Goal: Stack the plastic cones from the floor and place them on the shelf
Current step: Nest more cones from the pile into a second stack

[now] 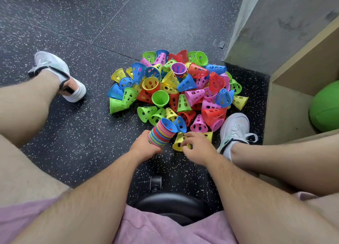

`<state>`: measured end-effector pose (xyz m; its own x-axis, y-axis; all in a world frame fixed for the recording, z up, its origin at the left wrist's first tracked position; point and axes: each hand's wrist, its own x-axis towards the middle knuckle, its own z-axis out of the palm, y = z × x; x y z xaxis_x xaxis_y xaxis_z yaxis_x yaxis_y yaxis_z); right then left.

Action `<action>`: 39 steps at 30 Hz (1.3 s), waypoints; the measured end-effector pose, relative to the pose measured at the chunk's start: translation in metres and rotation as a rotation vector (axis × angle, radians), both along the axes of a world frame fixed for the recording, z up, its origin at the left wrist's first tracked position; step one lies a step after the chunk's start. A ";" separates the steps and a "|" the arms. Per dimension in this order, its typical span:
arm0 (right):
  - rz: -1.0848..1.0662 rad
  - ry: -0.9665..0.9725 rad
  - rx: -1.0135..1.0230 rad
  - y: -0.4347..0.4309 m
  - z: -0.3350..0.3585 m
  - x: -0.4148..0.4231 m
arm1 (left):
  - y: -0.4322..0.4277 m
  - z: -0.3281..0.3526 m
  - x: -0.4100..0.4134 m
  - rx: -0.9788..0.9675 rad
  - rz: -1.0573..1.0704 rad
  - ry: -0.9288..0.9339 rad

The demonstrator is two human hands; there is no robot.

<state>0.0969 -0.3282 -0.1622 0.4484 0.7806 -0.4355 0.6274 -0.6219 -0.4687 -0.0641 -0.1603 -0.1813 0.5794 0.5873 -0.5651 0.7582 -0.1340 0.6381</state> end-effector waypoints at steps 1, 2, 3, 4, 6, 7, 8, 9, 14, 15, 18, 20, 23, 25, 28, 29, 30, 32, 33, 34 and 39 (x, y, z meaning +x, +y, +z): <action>0.005 -0.009 0.005 0.001 0.002 -0.001 | 0.000 0.000 0.000 0.003 -0.002 -0.003; 0.004 -0.025 0.016 0.001 0.003 -0.001 | 0.000 0.001 0.001 0.003 0.000 -0.002; -0.004 -0.043 0.030 0.001 0.004 0.000 | 0.000 0.002 0.001 0.000 0.001 0.000; -0.015 -0.060 0.046 0.000 0.005 0.000 | 0.000 0.002 0.001 -0.004 0.005 0.001; -0.053 -0.068 0.072 -0.001 0.005 0.002 | 0.001 -0.001 0.001 -0.016 0.011 0.009; -0.079 -0.065 0.084 -0.001 0.006 0.003 | 0.001 0.000 0.000 -0.019 0.007 0.015; -0.104 -0.065 0.097 -0.001 0.006 0.003 | 0.002 -0.001 0.000 -0.021 0.000 0.017; -0.126 -0.072 0.107 -0.001 0.006 0.004 | 0.003 -0.003 -0.001 -0.020 -0.008 0.020; -0.268 -0.099 0.119 0.003 0.010 0.007 | 0.005 -0.006 -0.003 -0.006 0.006 0.030; -0.297 -0.118 0.135 0.005 0.010 0.008 | 0.005 -0.004 -0.003 -0.002 0.007 0.026; -0.361 -0.212 0.207 0.010 0.014 0.011 | 0.003 0.001 -0.003 -0.008 0.013 0.021; -0.404 -0.220 0.260 0.014 0.017 0.012 | 0.002 0.005 -0.003 -0.014 0.011 0.015; -0.455 -0.169 0.333 0.022 0.022 0.009 | 0.000 0.009 -0.001 -0.024 0.011 0.016; -0.443 -0.146 0.337 0.029 0.024 0.006 | -0.002 0.011 0.000 -0.022 0.008 0.024; -0.365 -0.112 0.337 0.036 0.026 0.003 | -0.003 0.011 0.002 -0.012 0.006 0.015; -0.310 -0.084 0.326 0.037 0.030 0.001 | -0.003 0.010 0.003 -0.013 0.012 0.006; -0.236 -0.049 0.307 0.038 0.029 0.000 | -0.004 0.009 0.004 -0.021 0.018 -0.002; -0.120 0.071 0.250 0.039 0.027 -0.003 | -0.004 0.008 0.007 -0.038 0.039 -0.031; -0.130 0.134 0.239 0.040 0.025 -0.004 | -0.003 0.006 0.008 -0.044 0.047 -0.044; -0.180 0.168 0.251 0.040 0.020 -0.004 | -0.003 0.006 0.009 -0.048 0.048 -0.048; -0.435 -0.004 0.305 0.041 0.002 0.007 | -0.004 0.007 0.011 -0.050 0.041 -0.041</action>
<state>0.1041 -0.2869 -0.1602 0.7603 0.6128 -0.2154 0.3434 -0.6607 -0.6675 -0.0531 -0.1639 -0.1748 0.5787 0.5823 -0.5710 0.7356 -0.0704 0.6737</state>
